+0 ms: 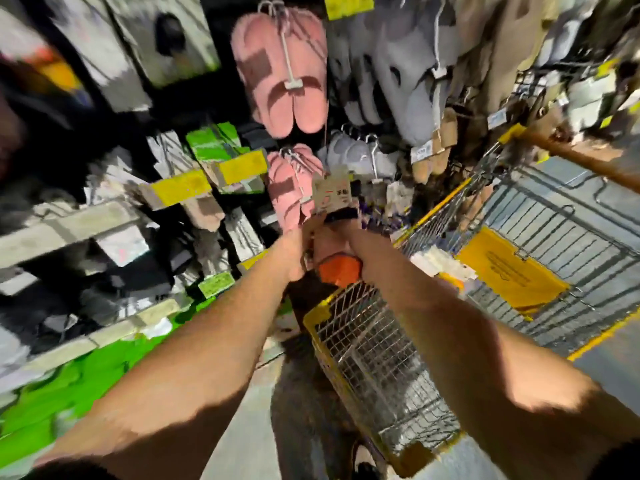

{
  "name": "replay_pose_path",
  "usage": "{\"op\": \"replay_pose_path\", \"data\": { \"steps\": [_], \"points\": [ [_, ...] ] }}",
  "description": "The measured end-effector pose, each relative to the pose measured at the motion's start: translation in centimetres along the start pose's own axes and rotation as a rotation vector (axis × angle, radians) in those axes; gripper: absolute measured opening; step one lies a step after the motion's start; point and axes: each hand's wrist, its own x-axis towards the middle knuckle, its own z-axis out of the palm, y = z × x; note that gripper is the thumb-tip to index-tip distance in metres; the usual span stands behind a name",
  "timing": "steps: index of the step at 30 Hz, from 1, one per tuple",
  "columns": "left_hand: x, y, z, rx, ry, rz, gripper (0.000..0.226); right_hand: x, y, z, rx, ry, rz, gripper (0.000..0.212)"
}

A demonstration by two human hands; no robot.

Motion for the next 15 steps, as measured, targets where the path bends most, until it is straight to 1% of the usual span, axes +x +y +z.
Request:
{"op": "replay_pose_path", "data": {
  "steps": [1, 2, 3, 4, 5, 6, 7, 8, 10, 11, 12, 14, 15],
  "points": [
    [-0.6, 0.3, -1.5, -0.021, 0.051, 0.040, 0.062, -0.6, -0.2, 1.4, 0.040, -0.077, 0.008, 0.032],
    [-1.5, 0.7, -2.5, -0.042, 0.034, 0.065, 0.063, -1.4, -0.4, 2.8, 0.033, -0.154, 0.005, 0.035],
    [-3.4, 1.4, -3.4, -0.079, 0.077, 0.089, 0.053, -1.8, -0.5, 4.4, 0.020, -0.212, -0.024, 0.032],
    [-4.8, 1.9, -4.5, -0.088, 0.096, 0.089, 0.044, -1.3, -0.4, 5.9, -0.039, -0.249, -0.055, 0.021],
    [-6.5, 2.4, -5.4, -0.124, 0.100, 0.095, 0.043, -0.6, -0.1, 7.4, -0.074, -0.301, -0.091, 0.017],
    [-7.6, 2.7, -6.3, -0.177, 0.090, 0.119, 0.046, -1.6, -0.2, 8.6, -0.161, -0.302, -0.086, 0.024],
    [-9.2, 3.1, -7.0, -0.215, 0.099, 0.129, 0.048, -3.5, -0.7, 9.9, -0.235, -0.320, -0.084, 0.037],
    [-10.1, 3.3, -7.9, -0.234, 0.134, 0.163, 0.047, -5.3, -1.1, 10.7, -0.286, -0.330, -0.100, 0.043],
    [-12.5, 3.7, -9.5, -0.298, 0.171, 0.205, 0.042, -7.4, -1.6, 12.0, -0.410, -0.350, -0.149, 0.039],
    [-13.7, 3.9, -10.1, -0.318, 0.185, 0.230, 0.041, -8.0, -1.9, 12.5, -0.492, -0.341, -0.211, 0.037],
    [-14.8, 4.0, -10.8, -0.335, 0.203, 0.253, 0.041, -9.1, -2.2, 13.1, -0.462, -0.392, -0.207, 0.034],
    [-16.7, 4.1, -12.1, -0.341, 0.263, 0.286, 0.050, -10.7, -2.7, 15.0, -0.385, -0.550, -0.209, 0.025],
    [-17.3, 4.1, -12.9, -0.338, 0.288, 0.296, 0.055, -11.2, -3.0, 16.1, -0.366, -0.564, -0.241, 0.028]
  ]
}}
